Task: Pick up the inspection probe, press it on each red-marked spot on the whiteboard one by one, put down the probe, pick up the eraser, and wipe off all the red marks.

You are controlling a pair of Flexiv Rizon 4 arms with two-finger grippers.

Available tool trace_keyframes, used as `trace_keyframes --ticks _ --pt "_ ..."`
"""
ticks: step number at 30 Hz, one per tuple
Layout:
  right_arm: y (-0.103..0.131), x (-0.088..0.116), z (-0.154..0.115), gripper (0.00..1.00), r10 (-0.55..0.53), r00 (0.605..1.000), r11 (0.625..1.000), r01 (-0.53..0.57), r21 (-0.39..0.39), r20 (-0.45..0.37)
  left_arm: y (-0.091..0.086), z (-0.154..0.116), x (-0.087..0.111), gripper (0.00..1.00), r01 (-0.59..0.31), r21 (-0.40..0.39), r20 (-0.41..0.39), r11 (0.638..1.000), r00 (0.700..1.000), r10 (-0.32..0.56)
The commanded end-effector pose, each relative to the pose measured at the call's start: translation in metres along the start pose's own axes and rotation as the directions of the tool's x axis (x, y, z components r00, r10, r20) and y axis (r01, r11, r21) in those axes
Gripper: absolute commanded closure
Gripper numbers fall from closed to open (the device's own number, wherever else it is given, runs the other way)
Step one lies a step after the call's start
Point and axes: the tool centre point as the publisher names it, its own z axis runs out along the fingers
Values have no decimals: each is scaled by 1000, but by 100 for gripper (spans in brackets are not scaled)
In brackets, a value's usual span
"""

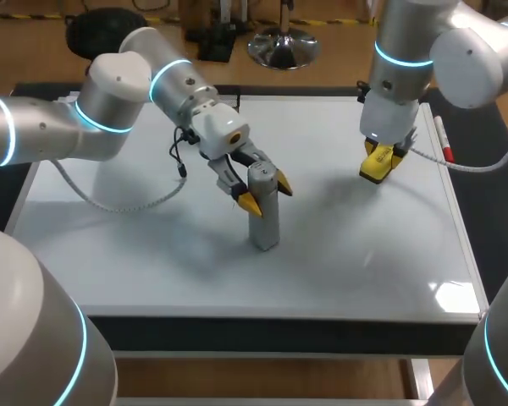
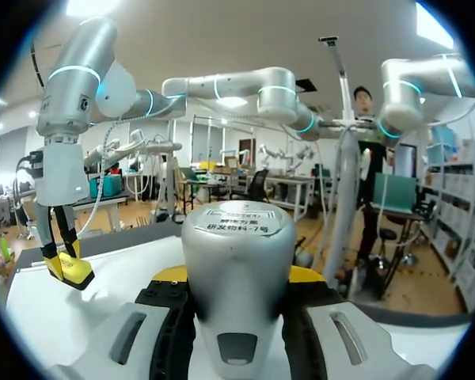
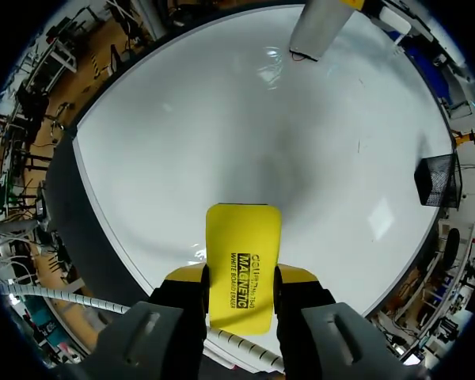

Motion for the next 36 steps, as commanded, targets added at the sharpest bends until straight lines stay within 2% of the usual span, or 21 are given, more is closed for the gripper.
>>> trace_keyframes --ticks 1,25,36 --pt "-1 0 0 100 -2 1000 1000 2 1 -2 4 1 2 100 2 -4 4 1000 1000 -2" --pt "-1 0 0 100 -2 1000 1000 2 1 -2 4 -2 5 100 9 -19 3 1000 1000 -9" --pt "-1 0 0 100 -2 1000 1000 2 1 -2 -13 -17 10 100 -12 -3 -20 1000 1000 12"
